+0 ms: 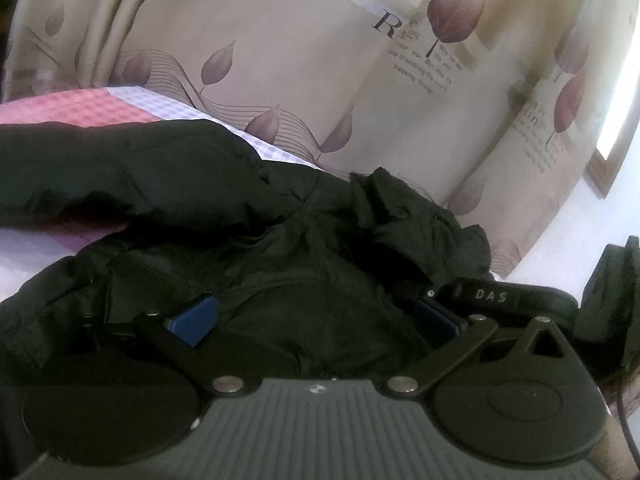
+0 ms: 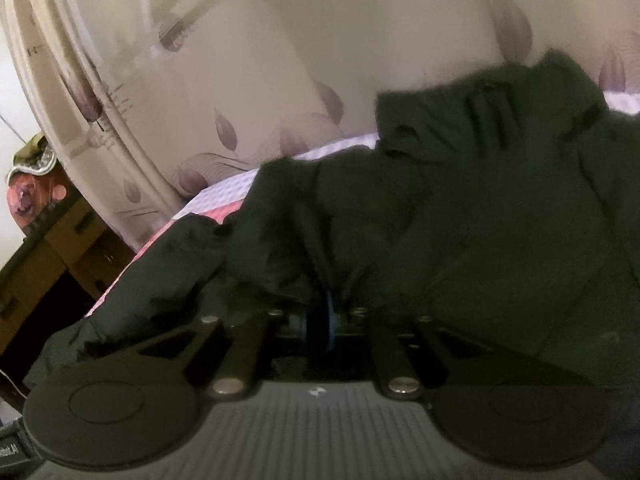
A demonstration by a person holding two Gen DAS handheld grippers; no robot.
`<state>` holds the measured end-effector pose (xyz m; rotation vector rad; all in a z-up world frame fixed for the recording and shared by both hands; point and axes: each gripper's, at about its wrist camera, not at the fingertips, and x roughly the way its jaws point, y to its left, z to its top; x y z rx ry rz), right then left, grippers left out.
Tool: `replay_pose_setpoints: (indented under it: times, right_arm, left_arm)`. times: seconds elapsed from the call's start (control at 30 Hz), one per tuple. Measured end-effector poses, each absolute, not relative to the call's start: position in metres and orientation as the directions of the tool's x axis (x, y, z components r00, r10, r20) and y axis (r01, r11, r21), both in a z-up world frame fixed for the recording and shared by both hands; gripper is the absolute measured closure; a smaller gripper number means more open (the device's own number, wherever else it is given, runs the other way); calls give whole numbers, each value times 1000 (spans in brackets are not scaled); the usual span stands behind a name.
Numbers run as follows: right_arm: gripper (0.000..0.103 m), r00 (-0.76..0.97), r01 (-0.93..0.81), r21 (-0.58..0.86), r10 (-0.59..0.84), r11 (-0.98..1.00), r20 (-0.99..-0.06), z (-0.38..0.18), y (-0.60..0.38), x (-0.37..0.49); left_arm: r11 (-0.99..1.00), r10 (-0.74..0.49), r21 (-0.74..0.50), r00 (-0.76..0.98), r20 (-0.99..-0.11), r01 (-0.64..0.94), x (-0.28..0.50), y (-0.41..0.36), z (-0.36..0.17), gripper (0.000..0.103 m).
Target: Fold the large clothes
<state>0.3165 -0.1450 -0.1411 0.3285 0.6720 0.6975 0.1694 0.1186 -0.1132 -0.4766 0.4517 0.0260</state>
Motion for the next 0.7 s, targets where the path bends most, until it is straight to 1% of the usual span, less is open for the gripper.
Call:
replay_pose_setpoints:
  times: [0.13, 0.2, 0.23, 0.27, 0.3, 0.33, 0.37, 0.43, 0.47, 0.5, 0.53, 0.57, 0.6, 0.7]
  right_arm:
    - [92, 568, -472, 490, 678, 733, -466, -141, -145, 317]
    - [89, 561, -478, 490, 682, 729, -468, -140, -146, 315]
    - [83, 555, -482, 496, 689, 723, -466, -138, -145, 316]
    - [68, 545, -489, 509, 704, 709, -456, -133, -145, 318]
    - [56, 538, -500, 527, 723, 687, -432, -129, -147, 316]
    - [28, 541, -513, 551, 746, 659, -389, -124, -153, 311]
    - [18, 557, -521, 561, 754, 643, -347, -118, -156, 308]
    - [18, 595, -546, 560, 759, 622, -263, -103, -162, 301]
    - [19, 596, -559, 552, 762, 619, -252, -97, -161, 302]
    - [21, 605, -569, 517, 752, 639, -262, -90, -155, 303]
    - [26, 622, -573, 463, 727, 676, -291, -84, -147, 304]
    - [42, 634, -577, 411, 704, 706, -320, -80, -139, 306]
    - [54, 638, -583, 355, 683, 731, -357, -79, -127, 310]
    - [63, 632, -582, 268, 634, 768, -446, -87, -103, 324]
  left_arm:
    - [889, -80, -439, 902, -425, -128, 169, 119, -113, 0]
    - [888, -81, -442, 902, -424, -128, 169, 120, -114, 0]
    - [888, -82, -442, 902, -424, -128, 169, 120, -114, 0]
    - [887, -82, -443, 902, -424, -128, 169, 120, -114, 0]
    - [887, -83, -444, 902, -424, -128, 169, 121, -114, 0]
    - [886, -83, -445, 902, -423, -127, 169, 121, -114, 0]
    - [886, -84, -446, 902, -423, -127, 168, 121, -114, 0]
    - [886, -85, -447, 902, -423, -127, 168, 122, -114, 0]
    - [886, -84, -446, 902, -424, -127, 169, 121, -114, 0]
    - [886, -84, -446, 901, -425, -128, 169, 121, -114, 0]
    - [886, -85, -446, 901, -425, -127, 169, 122, -114, 0]
    - [886, -86, -445, 901, -426, -126, 168, 122, -114, 0]
    - [886, -86, -446, 901, -426, -126, 168, 122, -114, 0]
    - [888, -85, -442, 899, -429, -127, 168, 122, -113, 0]
